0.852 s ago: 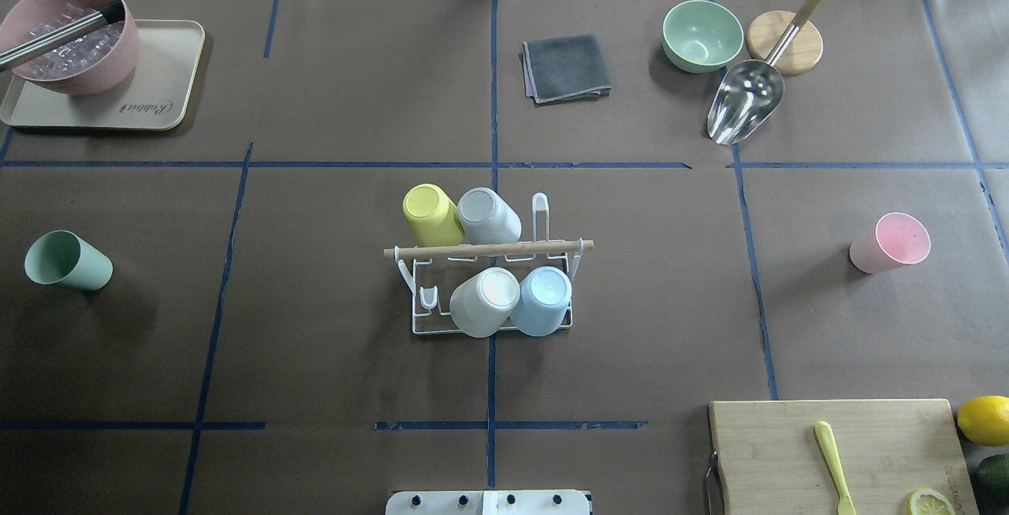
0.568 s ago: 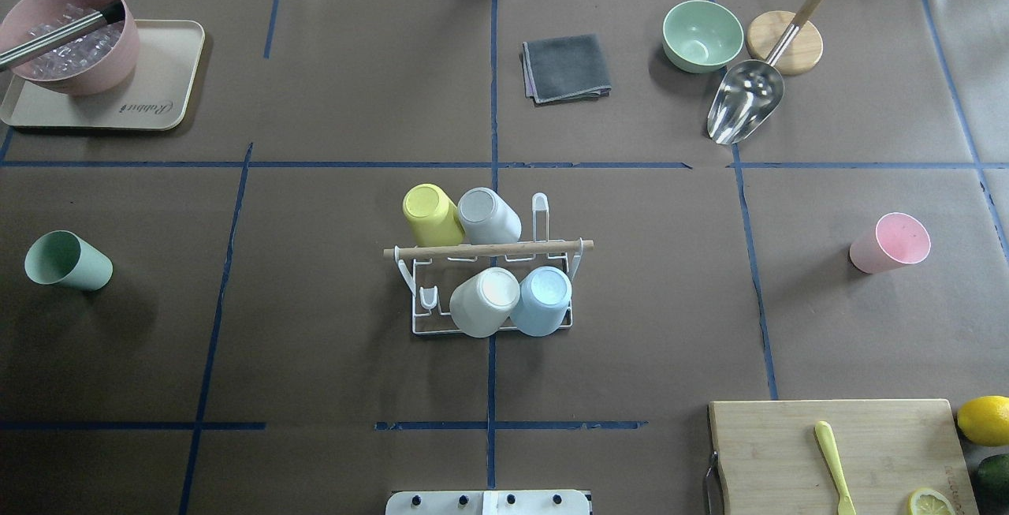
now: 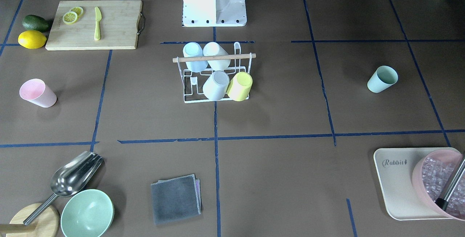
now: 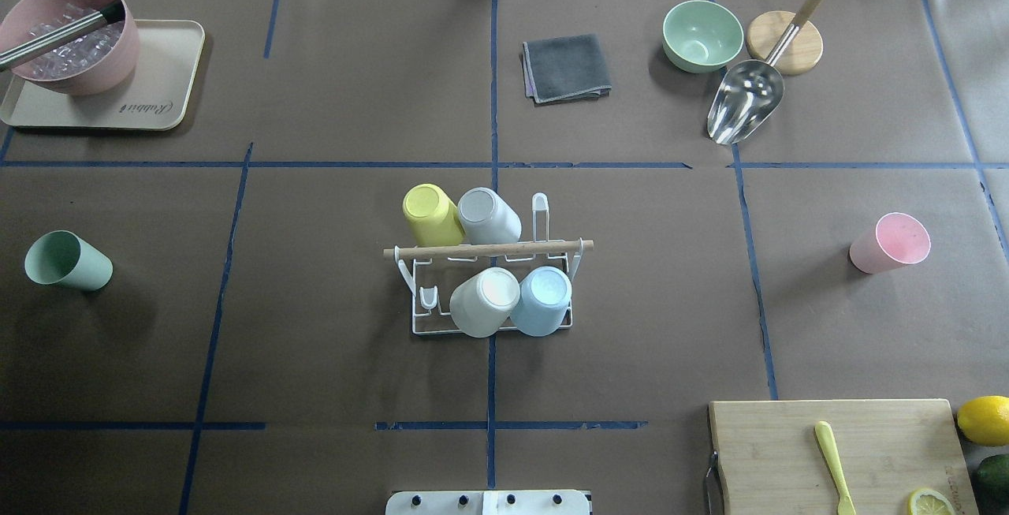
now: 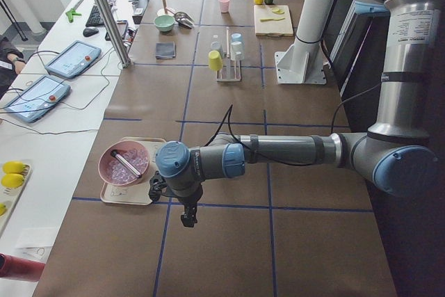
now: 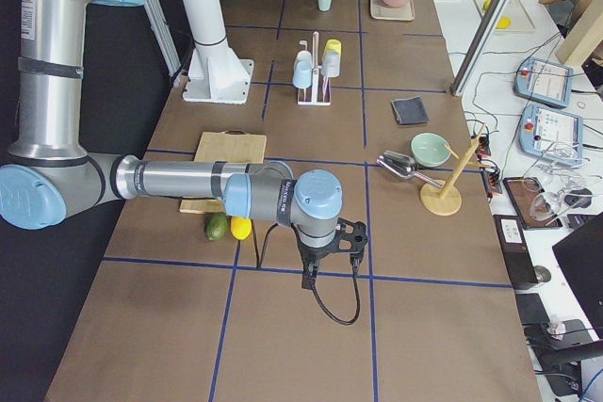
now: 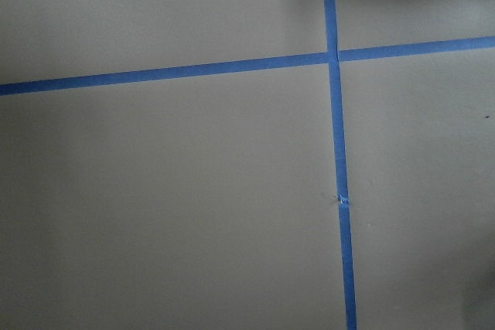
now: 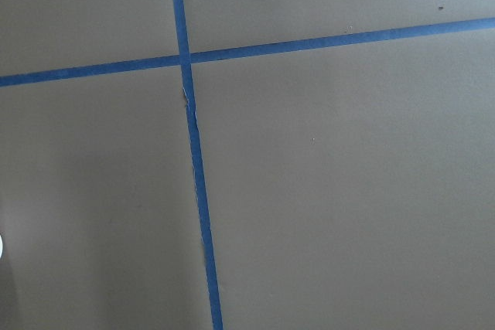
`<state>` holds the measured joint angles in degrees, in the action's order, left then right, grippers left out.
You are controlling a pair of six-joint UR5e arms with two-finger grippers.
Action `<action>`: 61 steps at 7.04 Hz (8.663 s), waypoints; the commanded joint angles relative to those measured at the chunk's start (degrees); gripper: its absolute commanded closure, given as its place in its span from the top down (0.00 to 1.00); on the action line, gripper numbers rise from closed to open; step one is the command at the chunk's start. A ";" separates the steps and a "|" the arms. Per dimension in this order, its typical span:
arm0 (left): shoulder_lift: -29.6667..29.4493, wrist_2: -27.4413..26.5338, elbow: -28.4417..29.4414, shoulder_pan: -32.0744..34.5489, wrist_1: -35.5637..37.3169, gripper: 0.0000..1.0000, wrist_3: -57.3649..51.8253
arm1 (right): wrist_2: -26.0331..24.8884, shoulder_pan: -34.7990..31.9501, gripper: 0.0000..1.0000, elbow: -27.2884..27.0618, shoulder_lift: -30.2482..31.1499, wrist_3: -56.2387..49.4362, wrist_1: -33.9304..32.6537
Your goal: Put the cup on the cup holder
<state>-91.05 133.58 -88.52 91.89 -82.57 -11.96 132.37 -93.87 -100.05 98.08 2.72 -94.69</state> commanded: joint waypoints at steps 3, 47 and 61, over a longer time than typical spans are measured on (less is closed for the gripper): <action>-0.18 0.10 -0.60 0.04 -0.40 1.00 0.10 | 0.00 0.00 1.00 -0.50 -0.17 -0.17 0.12; -23.82 -4.12 8.40 -36.01 37.64 0.04 -4.79 | -22.24 45.51 1.00 23.93 -36.39 -22.85 -36.79; -22.86 -25.18 -16.41 -47.75 -58.87 0.04 32.43 | -25.32 44.41 0.09 23.27 -37.79 -27.51 -39.87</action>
<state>-114.00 112.73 -103.74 46.82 -132.43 18.16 106.59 -47.55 -73.94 60.80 -24.66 -133.98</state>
